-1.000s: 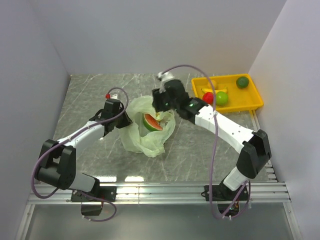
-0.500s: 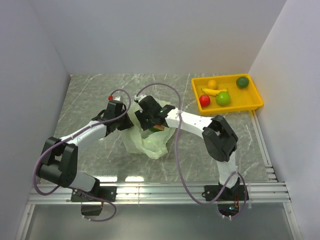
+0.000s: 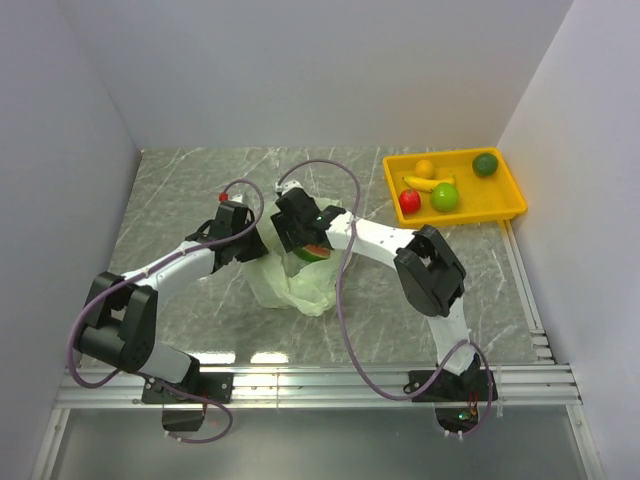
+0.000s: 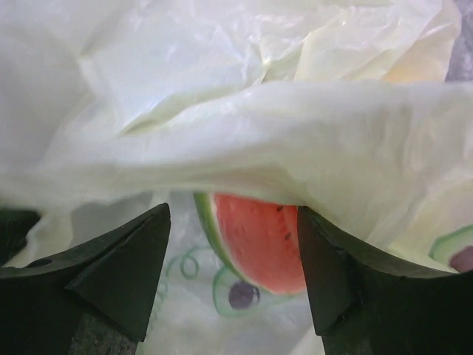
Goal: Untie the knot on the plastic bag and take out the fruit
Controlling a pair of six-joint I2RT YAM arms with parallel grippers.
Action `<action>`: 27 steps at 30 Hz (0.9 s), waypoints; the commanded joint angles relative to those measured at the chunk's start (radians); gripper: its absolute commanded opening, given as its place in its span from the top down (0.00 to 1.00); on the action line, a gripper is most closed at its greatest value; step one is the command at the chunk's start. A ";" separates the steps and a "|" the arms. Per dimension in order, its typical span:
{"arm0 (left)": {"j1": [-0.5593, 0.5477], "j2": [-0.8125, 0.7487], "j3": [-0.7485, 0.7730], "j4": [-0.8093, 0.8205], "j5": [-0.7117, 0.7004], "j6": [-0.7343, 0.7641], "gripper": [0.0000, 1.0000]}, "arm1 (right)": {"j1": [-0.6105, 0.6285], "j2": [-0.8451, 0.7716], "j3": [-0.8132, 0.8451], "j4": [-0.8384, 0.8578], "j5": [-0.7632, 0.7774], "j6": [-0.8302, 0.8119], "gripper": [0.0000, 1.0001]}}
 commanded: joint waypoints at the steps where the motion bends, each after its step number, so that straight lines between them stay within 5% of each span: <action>1: -0.005 0.009 0.025 0.015 0.016 0.023 0.87 | -0.021 0.058 0.055 0.033 0.003 0.007 0.23; 14: -0.007 0.024 0.023 0.023 0.026 0.026 0.87 | -0.036 0.185 0.095 0.057 -0.066 -0.007 0.23; 19: -0.008 0.031 0.018 0.027 0.031 0.022 0.87 | -0.039 0.198 0.102 0.054 -0.080 -0.013 0.34; 23: -0.008 0.032 0.020 0.027 0.027 0.019 0.87 | -0.040 0.170 0.087 0.059 -0.103 -0.018 0.73; 27: -0.008 0.029 0.023 0.020 0.016 0.017 0.87 | -0.039 0.098 0.024 0.088 -0.159 -0.025 0.95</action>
